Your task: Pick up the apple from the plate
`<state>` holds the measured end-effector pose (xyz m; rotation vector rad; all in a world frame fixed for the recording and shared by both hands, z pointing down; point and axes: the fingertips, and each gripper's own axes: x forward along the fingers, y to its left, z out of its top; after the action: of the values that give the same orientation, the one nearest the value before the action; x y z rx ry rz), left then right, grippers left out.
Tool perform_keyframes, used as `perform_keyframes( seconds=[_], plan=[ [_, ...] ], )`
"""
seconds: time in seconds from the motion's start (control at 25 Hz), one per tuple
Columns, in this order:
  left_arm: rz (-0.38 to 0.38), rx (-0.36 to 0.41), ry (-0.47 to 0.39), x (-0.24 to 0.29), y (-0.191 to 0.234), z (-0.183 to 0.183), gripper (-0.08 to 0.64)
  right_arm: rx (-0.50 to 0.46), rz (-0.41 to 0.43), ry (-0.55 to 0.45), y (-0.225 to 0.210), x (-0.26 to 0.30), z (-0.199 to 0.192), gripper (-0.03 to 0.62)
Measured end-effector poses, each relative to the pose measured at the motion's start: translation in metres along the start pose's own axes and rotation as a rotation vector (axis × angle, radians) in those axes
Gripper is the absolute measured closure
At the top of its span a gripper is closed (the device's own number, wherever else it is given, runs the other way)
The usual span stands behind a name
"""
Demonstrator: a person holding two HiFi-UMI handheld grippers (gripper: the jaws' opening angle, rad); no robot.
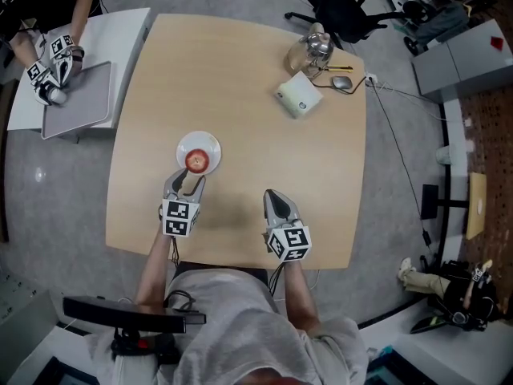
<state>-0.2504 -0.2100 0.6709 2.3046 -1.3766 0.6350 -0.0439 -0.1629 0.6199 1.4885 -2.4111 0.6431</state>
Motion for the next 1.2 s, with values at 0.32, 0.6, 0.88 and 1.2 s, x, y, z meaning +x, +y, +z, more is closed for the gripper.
perform_keyframes(
  seconds=[0.32, 0.6, 0.88, 1.2],
  plan=[
    [0.004, 0.055, 0.02, 0.03, 0.012, -0.007, 0.267, 0.005, -0.015, 0.011, -0.016, 0.02, 0.005, 0.586],
    [0.019, 0.093, 0.031, 0.038, 0.012, -0.01, 0.229, 0.008, -0.019, 0.013, -0.024, 0.028, 0.01, 0.586],
    [0.051, 0.098, 0.048, 0.046, 0.026, -0.008, 0.204, 0.023, -0.026, 0.031, -0.029, 0.032, 0.006, 0.586],
    [0.063, 0.12, 0.055, 0.047, 0.031, -0.005, 0.187, 0.033, -0.029, 0.031, -0.029, 0.035, 0.006, 0.586]
  ],
)
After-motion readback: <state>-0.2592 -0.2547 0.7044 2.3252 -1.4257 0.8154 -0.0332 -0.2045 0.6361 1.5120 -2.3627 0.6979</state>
